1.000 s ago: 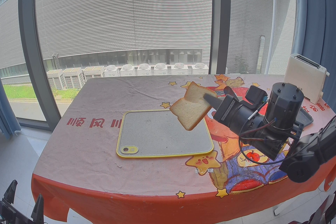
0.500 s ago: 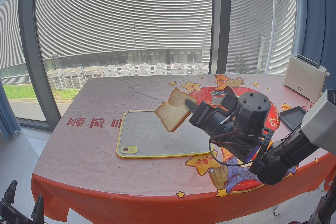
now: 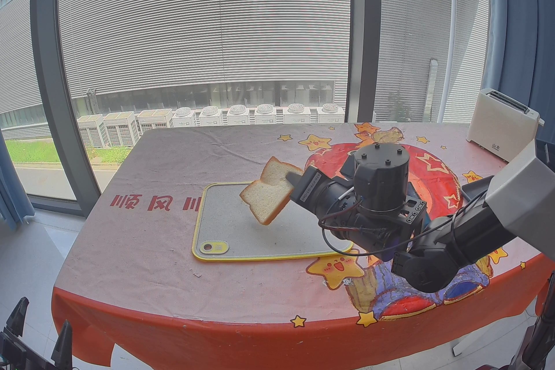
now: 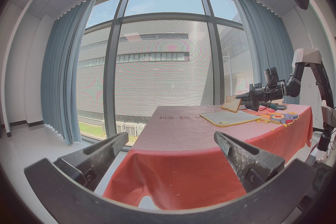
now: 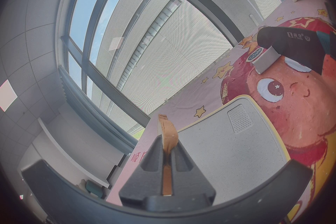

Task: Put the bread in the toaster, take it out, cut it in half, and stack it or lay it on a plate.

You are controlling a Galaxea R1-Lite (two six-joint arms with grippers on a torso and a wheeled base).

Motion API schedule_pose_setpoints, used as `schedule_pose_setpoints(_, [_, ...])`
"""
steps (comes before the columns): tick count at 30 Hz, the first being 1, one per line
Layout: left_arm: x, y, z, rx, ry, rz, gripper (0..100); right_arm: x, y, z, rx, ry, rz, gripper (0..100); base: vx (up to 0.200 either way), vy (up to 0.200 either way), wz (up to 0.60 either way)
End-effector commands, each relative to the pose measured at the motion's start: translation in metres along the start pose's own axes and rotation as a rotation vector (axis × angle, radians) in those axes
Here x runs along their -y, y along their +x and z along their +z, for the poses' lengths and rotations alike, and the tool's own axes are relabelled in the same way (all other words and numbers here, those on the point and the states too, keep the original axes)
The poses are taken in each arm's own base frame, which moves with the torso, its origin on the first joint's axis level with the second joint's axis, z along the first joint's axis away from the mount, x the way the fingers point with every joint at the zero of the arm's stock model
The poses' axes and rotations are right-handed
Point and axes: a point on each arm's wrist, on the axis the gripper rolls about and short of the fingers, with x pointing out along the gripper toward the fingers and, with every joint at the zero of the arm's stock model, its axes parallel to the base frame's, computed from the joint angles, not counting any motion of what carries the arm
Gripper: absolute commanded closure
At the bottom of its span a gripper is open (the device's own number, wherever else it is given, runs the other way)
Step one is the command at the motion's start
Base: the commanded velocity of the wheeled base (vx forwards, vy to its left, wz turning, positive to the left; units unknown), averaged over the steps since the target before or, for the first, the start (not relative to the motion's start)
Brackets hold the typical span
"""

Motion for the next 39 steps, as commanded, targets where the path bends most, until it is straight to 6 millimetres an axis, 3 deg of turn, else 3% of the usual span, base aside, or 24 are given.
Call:
schedule_pose_setpoints(1, [0.000, 0.000, -0.005, -0.001, -0.001, 0.001, 0, -0.001, 0.001, 0.000, 0.001, 0.001, 0.003, 100, 0.000, 0.000, 0.00])
schedule_pose_setpoints(28, [0.000, 0.000, -0.005, -0.001, -0.001, 0.001, 0, 0.008, 0.009, -0.014, -0.059, -0.017, -0.053, 100, 0.000, 0.000, 0.00])
schedule_pose_setpoints(29, [0.000, 0.000, -0.005, -0.001, -0.001, 0.001, 0, 0.008, 0.009, -0.015, -0.067, -0.019, -0.060, 0, 0.000, 0.000, 0.00])
schedule_pose_setpoints(39, [0.000, 0.000, -0.005, -0.001, -0.001, 0.001, 0, 0.006, 0.009, -0.005, -0.045, -0.046, -0.065, 0, 0.000, 0.000, 0.00])
